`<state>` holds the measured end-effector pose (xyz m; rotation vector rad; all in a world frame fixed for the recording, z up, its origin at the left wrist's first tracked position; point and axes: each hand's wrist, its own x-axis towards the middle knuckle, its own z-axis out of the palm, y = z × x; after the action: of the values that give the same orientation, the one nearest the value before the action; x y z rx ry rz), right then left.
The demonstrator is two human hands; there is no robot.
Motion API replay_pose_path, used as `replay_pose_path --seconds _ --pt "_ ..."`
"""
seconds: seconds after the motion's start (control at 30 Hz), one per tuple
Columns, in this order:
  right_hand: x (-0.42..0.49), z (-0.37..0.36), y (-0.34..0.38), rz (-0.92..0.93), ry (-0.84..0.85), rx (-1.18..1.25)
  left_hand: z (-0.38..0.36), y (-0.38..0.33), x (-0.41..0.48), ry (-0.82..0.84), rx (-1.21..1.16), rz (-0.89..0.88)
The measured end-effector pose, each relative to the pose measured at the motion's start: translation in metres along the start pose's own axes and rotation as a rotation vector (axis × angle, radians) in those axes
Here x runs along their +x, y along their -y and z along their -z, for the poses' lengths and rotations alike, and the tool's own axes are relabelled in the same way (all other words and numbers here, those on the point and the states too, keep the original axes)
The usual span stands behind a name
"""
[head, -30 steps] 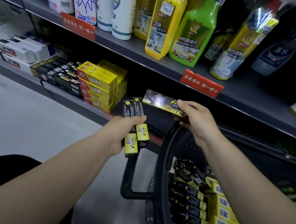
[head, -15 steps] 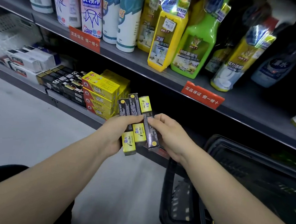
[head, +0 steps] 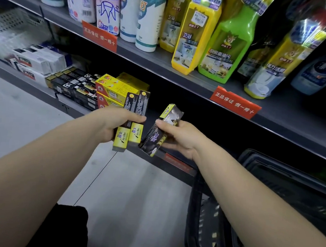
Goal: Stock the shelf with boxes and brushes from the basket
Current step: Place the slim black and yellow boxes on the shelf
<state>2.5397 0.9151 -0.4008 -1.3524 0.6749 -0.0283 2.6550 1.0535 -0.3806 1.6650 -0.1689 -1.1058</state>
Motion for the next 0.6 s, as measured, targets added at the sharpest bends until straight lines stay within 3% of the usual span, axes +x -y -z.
replay_pose_path --seconds 0.27,0.4,0.5,0.6 --pt "0.026 0.004 -0.015 -0.049 -0.065 -0.05 0.022 -0.009 0.035 0.043 0.1 0.054" --pt "0.061 0.0 -0.017 -0.184 -0.133 -0.012 0.034 0.021 0.065 0.022 0.026 0.039" --pt "0.101 0.001 -0.023 -0.225 -0.233 -0.269 0.044 0.062 0.088 -0.013 -0.133 0.066" --pt "0.139 0.004 -0.029 -0.3 -0.198 -0.471 0.054 0.096 0.108 -0.07 -0.268 0.099"
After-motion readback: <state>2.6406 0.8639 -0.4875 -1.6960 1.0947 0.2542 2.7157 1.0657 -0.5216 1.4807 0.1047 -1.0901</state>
